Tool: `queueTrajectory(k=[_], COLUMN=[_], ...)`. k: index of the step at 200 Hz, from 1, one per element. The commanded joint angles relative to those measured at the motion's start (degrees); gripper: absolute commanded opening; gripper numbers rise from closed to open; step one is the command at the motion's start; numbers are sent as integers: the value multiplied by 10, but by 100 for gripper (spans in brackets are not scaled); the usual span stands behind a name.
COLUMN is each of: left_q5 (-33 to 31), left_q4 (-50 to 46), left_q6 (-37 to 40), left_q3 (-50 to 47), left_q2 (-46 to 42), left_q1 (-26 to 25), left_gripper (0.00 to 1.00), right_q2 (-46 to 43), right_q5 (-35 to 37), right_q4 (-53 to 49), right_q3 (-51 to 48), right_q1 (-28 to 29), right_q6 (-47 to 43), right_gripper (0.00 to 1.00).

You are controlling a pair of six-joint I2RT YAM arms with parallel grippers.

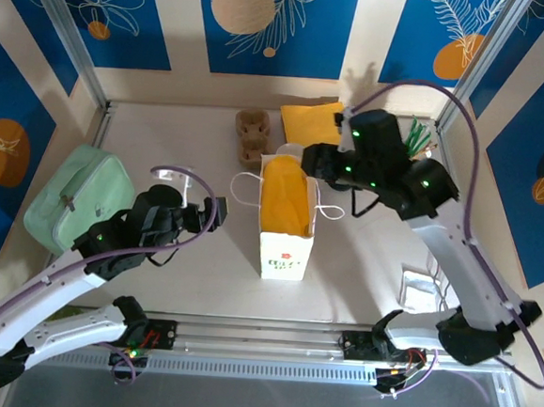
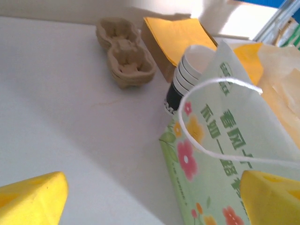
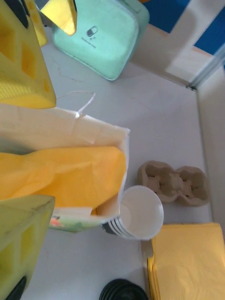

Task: Pack the takeout coffee

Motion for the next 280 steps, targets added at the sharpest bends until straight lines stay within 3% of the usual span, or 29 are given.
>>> queueTrajectory(k=[1, 61, 69, 82, 114, 149, 175, 191, 214, 221, 251, 280], left_q5=[-74, -197, -212, -230, -246, -248, -192, -166, -167, -172, -152, -74], left_q4=[-8, 66, 83, 119, 211, 288, 348, 385, 473, 456, 600, 647], left_q6=[49, 158, 171, 195, 245, 256, 245, 241, 245, 236, 327, 311], left_q3=[16, -43, -56, -81, -146, -221, -283, -315, -359, -350, -394, -407], left_q2=[-9, -28, -32, -38, -48, -43, -42, -32, 17, 26, 74, 139], left_q1=[7, 23, 28, 38, 67, 120, 181, 216, 263, 275, 308, 365], left_gripper=[98, 99, 99, 99, 99, 99, 99, 99, 99, 99, 99, 99], right_q2=[-50, -147, -156, -170, -178, -192, -182, -164, -111, -88, -13, 18], right_q5=[-41, -118, -117, -110, -133, -71, 19, 20, -13, -10, 11, -5], right_q4=[38, 80, 94, 126, 204, 362, 479, 551, 657, 679, 774, 853], right_q3=[-60, -229, -254, -304, -408, -546, -634, -675, -711, -711, -720, -732], right_q1=[-40, -215, -235, -261, -325, -338, -342, -345, -348, -345, -336, -332], right_q6=[-8, -42, -46, -45, -56, -85, -106, -128, -165, -175, -201, -230], right_gripper=[56, 76, 82, 100, 99, 99, 99, 99, 99, 99, 99, 99])
